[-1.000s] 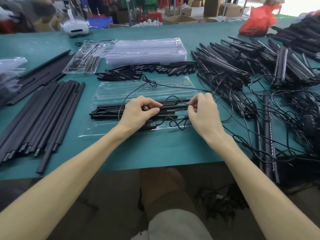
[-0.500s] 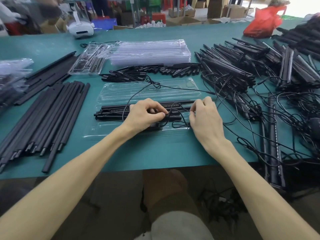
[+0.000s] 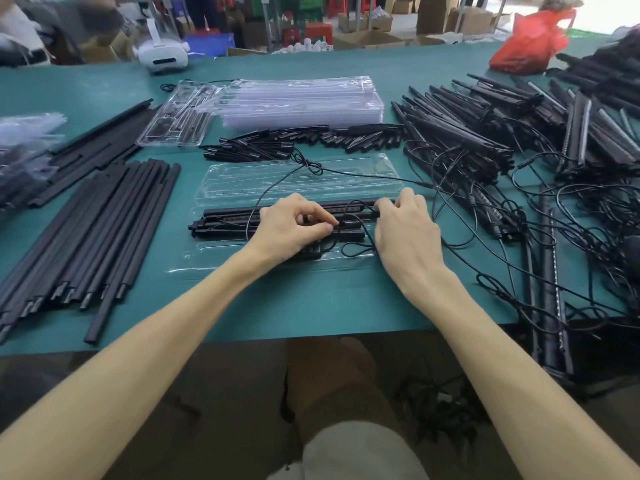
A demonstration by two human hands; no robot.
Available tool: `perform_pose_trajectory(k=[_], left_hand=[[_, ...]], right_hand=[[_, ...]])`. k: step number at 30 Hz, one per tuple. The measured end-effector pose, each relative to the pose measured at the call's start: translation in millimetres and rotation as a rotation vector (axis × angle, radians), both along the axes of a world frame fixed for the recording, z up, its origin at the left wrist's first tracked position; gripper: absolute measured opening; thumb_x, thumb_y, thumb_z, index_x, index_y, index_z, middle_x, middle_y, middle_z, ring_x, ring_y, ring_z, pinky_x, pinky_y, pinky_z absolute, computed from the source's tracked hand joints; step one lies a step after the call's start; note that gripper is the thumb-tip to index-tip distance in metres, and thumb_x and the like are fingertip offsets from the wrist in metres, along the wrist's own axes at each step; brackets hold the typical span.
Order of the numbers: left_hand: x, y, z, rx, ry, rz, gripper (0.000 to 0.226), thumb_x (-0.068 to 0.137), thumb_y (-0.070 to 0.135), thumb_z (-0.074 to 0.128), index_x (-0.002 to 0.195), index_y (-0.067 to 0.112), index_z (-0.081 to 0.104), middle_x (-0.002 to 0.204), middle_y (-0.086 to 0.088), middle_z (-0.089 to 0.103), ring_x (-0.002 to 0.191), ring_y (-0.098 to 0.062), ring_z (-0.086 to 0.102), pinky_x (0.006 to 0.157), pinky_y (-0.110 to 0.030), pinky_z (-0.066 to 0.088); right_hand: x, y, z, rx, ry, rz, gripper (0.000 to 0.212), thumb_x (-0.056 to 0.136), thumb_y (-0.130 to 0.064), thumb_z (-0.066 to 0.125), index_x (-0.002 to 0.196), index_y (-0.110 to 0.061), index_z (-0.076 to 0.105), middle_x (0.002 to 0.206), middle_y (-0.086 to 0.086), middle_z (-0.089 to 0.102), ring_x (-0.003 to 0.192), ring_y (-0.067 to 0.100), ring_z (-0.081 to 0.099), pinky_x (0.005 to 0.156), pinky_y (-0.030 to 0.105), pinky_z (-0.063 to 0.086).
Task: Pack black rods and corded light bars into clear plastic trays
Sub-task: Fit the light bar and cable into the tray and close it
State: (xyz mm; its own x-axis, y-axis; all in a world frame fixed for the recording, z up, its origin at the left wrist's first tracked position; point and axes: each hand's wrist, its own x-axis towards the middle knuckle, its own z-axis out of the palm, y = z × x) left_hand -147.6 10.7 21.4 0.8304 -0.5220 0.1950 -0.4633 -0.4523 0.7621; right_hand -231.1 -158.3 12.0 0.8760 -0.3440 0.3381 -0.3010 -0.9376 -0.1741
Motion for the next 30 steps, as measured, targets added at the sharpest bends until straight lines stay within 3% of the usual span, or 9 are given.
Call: perform_pose_trajectory(k=[6,9,12,14,16,18,21,25,30], left_hand=[[2.7,0.1,-2.1,-0.002,-0.026,0.000,0.018,0.085,0.026,0.078,0.079,0.042,0.072,0.074,0.012,0.054,0.057,0.001,0.044,0.095,-0.056,0.041],[3.8,-0.3,-4.1,0.004,-0.039,-0.001,0.013,0.086,0.025,0.077,0.083,0.037,0.075,0.075,0.011,0.057,0.058,0.000,0.045,0.095,-0.057,0.041],[4.2,-1.0,-6.2,0.008,-0.050,0.006,0.004,0.089,0.030,0.074,0.087,0.030,0.078,0.070,0.015,0.057,0.061,-0.001,0.046,0.096,-0.058,0.042],[3.9,-2.5,-6.2,0.010,-0.028,0.015,0.020,0.091,0.044,0.066,0.088,0.028,0.078,0.075,0.013,0.060,0.071,-0.006,0.052,0.101,-0.058,0.042],[3.1,-4.3,-6.8,0.039,-0.066,0.018,0.039,0.088,0.061,0.057,0.086,0.028,0.077,0.079,0.010,0.060,0.075,-0.005,0.052,0.104,-0.046,0.034],[2.8,-5.6,-6.2,0.071,-0.090,0.018,0.056,0.080,0.077,0.051,0.083,0.028,0.076,0.079,0.008,0.059,0.076,-0.005,0.052,0.095,-0.037,0.024],[3.8,-5.1,-4.7,0.093,-0.037,0.003,0.080,0.066,0.097,0.028,0.082,0.034,0.075,0.092,0.004,0.067,0.094,-0.005,0.058,0.094,-0.034,0.017],[5.1,-6.0,-5.7,0.079,-0.057,0.010,0.078,0.070,0.090,0.034,0.085,0.028,0.077,0.089,0.001,0.067,0.091,-0.007,0.058,0.104,-0.039,0.023],[5.5,-7.6,-9.9,0.075,-0.096,0.020,0.066,0.071,0.086,0.039,0.077,0.029,0.071,0.071,0.011,0.051,0.072,-0.002,0.048,0.090,-0.034,0.020]], right_hand=[[3.1,1.4,4.2,0.042,0.071,0.043,0.068,0.087,0.006,0.053,0.145,-0.026,0.039,0.122,0.012,0.038,0.107,0.028,0.041,0.066,0.037,0.038],[3.5,2.0,6.4,0.041,0.066,0.108,0.082,0.082,0.011,0.054,0.148,-0.033,0.035,0.123,0.009,0.037,0.110,0.029,0.039,0.071,0.039,0.043],[3.1,1.8,5.1,0.043,0.034,0.123,0.073,0.081,0.012,0.053,0.141,-0.029,0.042,0.121,0.008,0.038,0.110,0.029,0.037,0.070,0.039,0.041],[2.6,2.0,2.1,0.035,0.006,0.102,0.062,0.082,0.011,0.052,0.133,-0.024,0.046,0.118,0.007,0.039,0.107,0.028,0.037,0.068,0.038,0.041],[2.8,3.1,-1.2,0.019,-0.024,0.074,0.052,0.084,0.009,0.052,0.127,-0.020,0.048,0.116,0.007,0.042,0.106,0.028,0.038,0.069,0.038,0.042],[3.3,4.3,-3.9,-0.028,-0.048,0.028,0.041,0.087,0.005,0.053,0.122,-0.017,0.050,0.116,0.007,0.046,0.107,0.029,0.041,0.072,0.037,0.041],[3.1,4.1,-8.1,-0.077,-0.061,-0.009,0.029,0.091,-0.001,0.055,0.116,-0.015,0.052,0.116,0.005,0.050,0.108,0.027,0.045,0.076,0.036,0.042],[2.5,2.4,-9.4,-0.066,-0.078,-0.016,0.023,0.092,-0.001,0.053,0.112,-0.013,0.054,0.113,0.005,0.053,0.105,0.025,0.047,0.079,0.035,0.044],[-0.8,0.2,-9.8,-0.089,-0.063,0.004,0.022,0.092,-0.001,0.052,0.110,-0.012,0.059,0.109,0.005,0.057,0.105,0.026,0.049,0.085,0.035,0.042]])
